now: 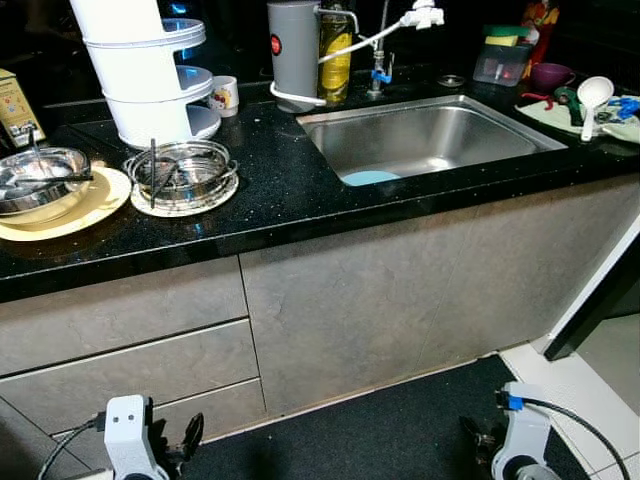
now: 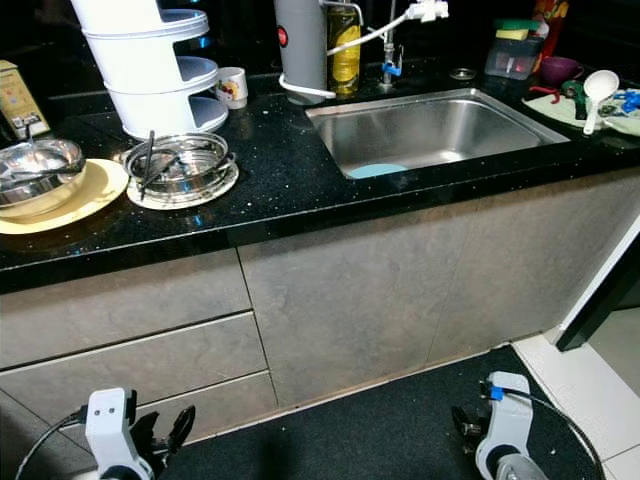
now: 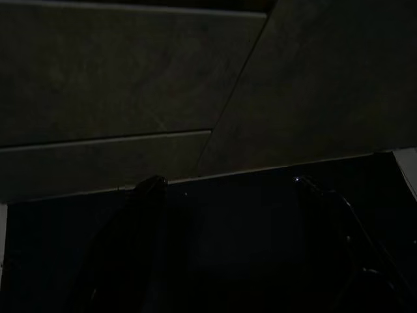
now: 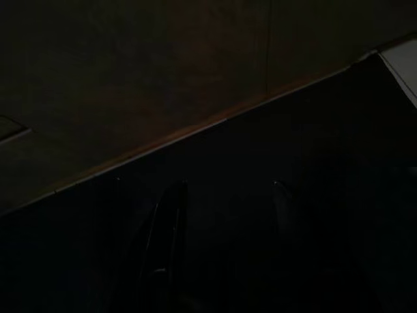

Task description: Kitchen organization

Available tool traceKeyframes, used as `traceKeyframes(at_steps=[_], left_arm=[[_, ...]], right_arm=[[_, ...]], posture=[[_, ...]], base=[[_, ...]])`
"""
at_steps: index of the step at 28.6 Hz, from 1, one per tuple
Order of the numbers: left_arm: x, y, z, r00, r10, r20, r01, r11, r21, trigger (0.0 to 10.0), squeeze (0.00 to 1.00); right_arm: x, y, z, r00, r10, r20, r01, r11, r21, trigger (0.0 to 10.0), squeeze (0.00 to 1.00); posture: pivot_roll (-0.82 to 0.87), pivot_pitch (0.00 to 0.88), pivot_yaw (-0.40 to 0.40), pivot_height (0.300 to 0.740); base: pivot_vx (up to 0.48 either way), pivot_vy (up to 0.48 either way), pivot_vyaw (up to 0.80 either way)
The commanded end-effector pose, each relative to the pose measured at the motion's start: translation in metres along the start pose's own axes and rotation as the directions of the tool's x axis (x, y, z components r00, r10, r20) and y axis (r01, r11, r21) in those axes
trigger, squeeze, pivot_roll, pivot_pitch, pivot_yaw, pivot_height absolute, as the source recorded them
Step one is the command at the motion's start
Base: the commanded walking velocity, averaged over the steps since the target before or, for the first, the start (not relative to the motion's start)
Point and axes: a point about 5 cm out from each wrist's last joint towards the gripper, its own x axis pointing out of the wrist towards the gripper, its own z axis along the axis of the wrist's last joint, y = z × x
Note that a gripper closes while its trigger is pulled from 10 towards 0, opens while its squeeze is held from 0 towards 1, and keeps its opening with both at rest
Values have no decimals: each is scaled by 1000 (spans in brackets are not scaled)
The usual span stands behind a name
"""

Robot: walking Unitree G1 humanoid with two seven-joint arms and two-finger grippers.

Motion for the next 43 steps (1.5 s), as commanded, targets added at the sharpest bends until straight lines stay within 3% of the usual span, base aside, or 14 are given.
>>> traceKeyframes(at_steps=[1, 12, 31, 43], left_arm=[[-1, -1, -2, 1000, -2, 1, 2, 1000, 6, 10000, 0], [0, 2, -1, 1000, -4, -12, 5, 1000, 9, 10000, 0], [3, 8, 3, 1000, 26, 12, -26, 1000, 2, 10000, 0], [5, 26, 0, 998, 62, -12, -62, 998, -12, 10000, 0]], right_arm=[[-3, -4, -3, 1000, -12, 3, 12, 1000, 20, 10000, 0], [-1, -3, -3, 1000, -16, 3, 16, 1000, 25, 10000, 0], [4, 2, 0, 1000, -3, 1, 3, 1000, 23, 10000, 0], [9, 17, 8, 999, 21, 46, -22, 1000, 18, 10000, 0]], posture=[[-33, 0, -35, 740], [-65, 0, 11, 740], [-29, 0, -17, 740], [-25, 0, -6, 740]], base=[[0, 0, 0], [0, 0, 0], [0, 0, 0], [0, 0, 0]])
